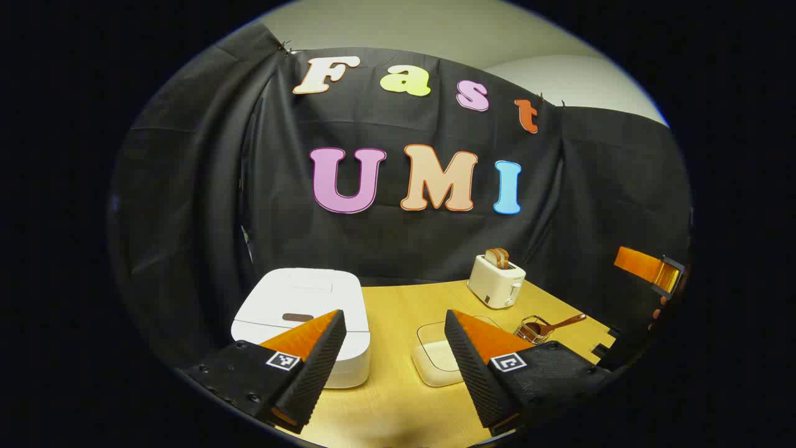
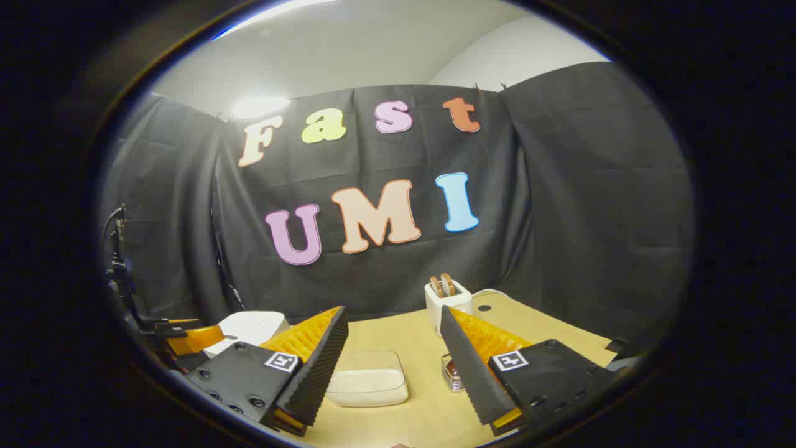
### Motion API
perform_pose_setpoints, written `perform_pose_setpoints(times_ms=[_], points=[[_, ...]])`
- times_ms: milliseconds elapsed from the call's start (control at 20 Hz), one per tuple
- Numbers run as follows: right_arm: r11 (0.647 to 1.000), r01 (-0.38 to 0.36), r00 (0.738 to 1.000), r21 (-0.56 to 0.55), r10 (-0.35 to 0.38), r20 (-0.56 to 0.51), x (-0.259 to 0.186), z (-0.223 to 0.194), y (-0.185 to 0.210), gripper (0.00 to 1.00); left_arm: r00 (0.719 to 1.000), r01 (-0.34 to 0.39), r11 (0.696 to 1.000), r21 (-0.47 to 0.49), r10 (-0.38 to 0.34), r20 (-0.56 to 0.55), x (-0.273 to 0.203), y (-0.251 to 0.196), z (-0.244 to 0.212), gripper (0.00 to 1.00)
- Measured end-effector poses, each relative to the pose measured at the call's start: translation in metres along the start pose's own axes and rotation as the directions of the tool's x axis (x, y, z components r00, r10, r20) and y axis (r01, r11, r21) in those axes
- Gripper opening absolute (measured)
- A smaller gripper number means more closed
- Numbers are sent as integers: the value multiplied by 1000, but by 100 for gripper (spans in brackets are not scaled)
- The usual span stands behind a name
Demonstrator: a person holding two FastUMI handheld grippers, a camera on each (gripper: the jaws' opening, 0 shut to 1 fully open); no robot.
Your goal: Close the left gripper, press the button to open the rice cooker; take a wooden spoon from the chopstick holder with the right hand, scoop a spoonful of rice and pour it into the rice cooker, then put the wooden spoon back into the chopstick holder.
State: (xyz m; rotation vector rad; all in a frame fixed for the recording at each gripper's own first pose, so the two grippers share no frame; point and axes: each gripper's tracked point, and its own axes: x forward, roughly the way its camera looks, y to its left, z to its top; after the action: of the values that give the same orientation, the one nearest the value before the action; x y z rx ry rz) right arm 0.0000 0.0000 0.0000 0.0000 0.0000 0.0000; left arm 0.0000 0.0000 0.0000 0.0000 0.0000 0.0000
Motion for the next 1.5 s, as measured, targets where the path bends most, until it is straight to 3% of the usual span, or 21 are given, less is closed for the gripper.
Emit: perform_pose_setpoints(times_ms=[500, 750, 900, 1250, 1350, 1400, 1500], points=[[1000, -15, 1000, -25, 15, -16, 6, -8, -5, 94, 1000, -12, 1000, -16, 12, -3, 0, -5, -5, 95], [999, -30, 999, -28, 29, -28, 7, -13, -4, 99, 999, -42, 999, -25, 41, -8, 0, 4, -8, 94], [999, -39, 999, -36, 38, -27, 11, -12, -2, 95, 998, -66, 997, -42, 65, -18, 1, 15, -12, 90], [998, -32, 999, -50, 30, -29, 16, -15, -5, 99, 995, -101, 994, -28, 101, -3, 8, 47, -5, 55], [999, -24, 999, -48, 23, -33, 18, -16, -6, 96, 996, -91, 996, -22, 91, -3, 10, 52, -4, 32], [999, -21, 999, -46, 19, -34, 20, -15, -6, 94, 996, -94, 995, -17, 94, -1, 12, 57, -3, 35], [999, -14, 999, -47, 12, -37, 20, -16, -7, 94, 993, -114, 993, 3, 114, -7, 19, 67, -3, 22]])
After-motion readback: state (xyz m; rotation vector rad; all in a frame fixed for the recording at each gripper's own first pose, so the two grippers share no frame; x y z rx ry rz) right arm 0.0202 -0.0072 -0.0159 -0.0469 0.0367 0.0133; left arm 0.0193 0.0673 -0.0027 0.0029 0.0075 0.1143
